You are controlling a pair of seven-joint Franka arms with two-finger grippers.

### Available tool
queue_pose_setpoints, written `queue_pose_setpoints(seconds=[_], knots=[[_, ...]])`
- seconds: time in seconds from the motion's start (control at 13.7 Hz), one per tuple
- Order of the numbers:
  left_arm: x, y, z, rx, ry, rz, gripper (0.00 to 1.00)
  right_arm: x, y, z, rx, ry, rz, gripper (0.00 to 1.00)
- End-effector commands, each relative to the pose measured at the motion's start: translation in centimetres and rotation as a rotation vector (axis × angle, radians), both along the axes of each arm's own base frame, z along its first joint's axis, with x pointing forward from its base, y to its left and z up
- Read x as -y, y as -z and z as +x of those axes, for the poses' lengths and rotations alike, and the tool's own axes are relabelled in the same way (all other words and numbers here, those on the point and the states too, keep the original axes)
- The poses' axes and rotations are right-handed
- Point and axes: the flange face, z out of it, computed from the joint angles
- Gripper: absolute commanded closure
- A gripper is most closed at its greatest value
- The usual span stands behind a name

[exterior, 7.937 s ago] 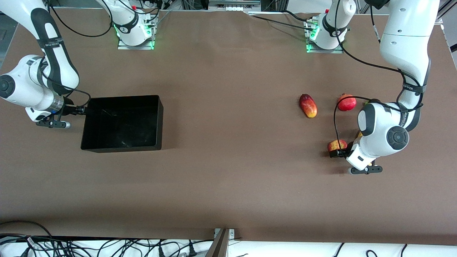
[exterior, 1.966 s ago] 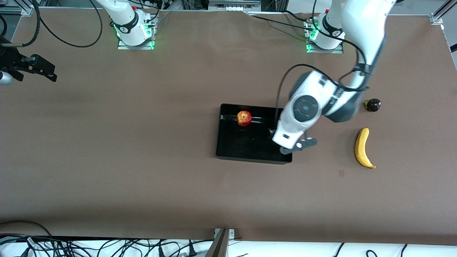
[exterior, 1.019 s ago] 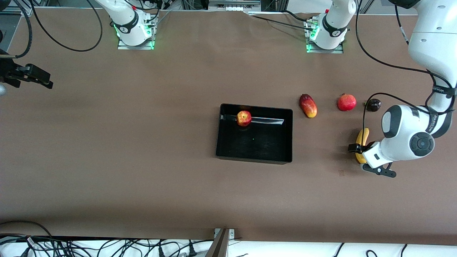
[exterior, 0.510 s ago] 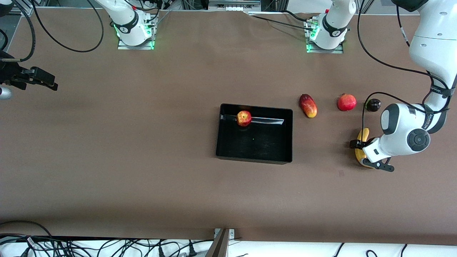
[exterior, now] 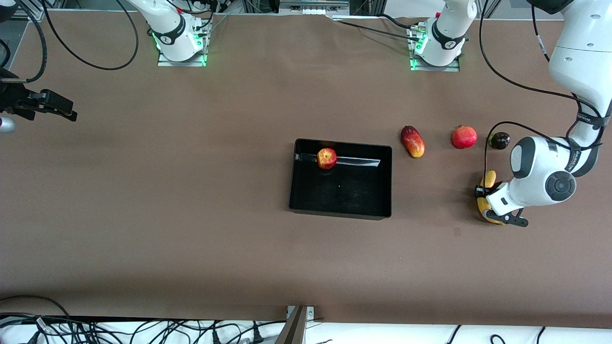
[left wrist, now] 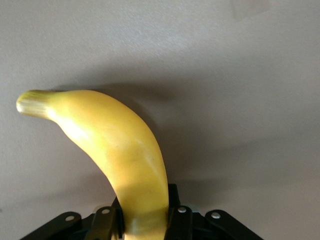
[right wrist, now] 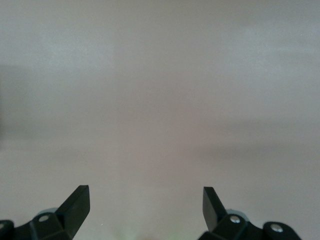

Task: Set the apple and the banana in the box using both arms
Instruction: 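Close the left gripper on the banana's middle, then carry the banana with the left gripper over the box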

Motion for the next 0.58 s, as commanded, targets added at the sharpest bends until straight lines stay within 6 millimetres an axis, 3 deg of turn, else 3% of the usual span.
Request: queue_pose_setpoints(seconds=[0.0,0.22,0.36,0.51], knots=[[6.1,-6.6,0.7,-0.029,-0.104,-0.004,0.97,-0.1,-0.5,0.0,0.000,-0.007,0.015,0.00],[19.7,-12.1,2.3,-0.033,-0.291,-0.037,1.00,-0.1,-0.5,0.0,0.000,-0.005,0.015,0.00],[26.7,-12.8,1.1,-0.038,-0.318,-0.033,1.00,-0.1,-0.5,0.0,0.000,-0.005,0.015,0.00],[32.0,-12.9,-0.5,-0.040,-0.345,-0.021,1.00,-0.1,-0.5,0.0,0.000,-0.005,0.015,0.00]])
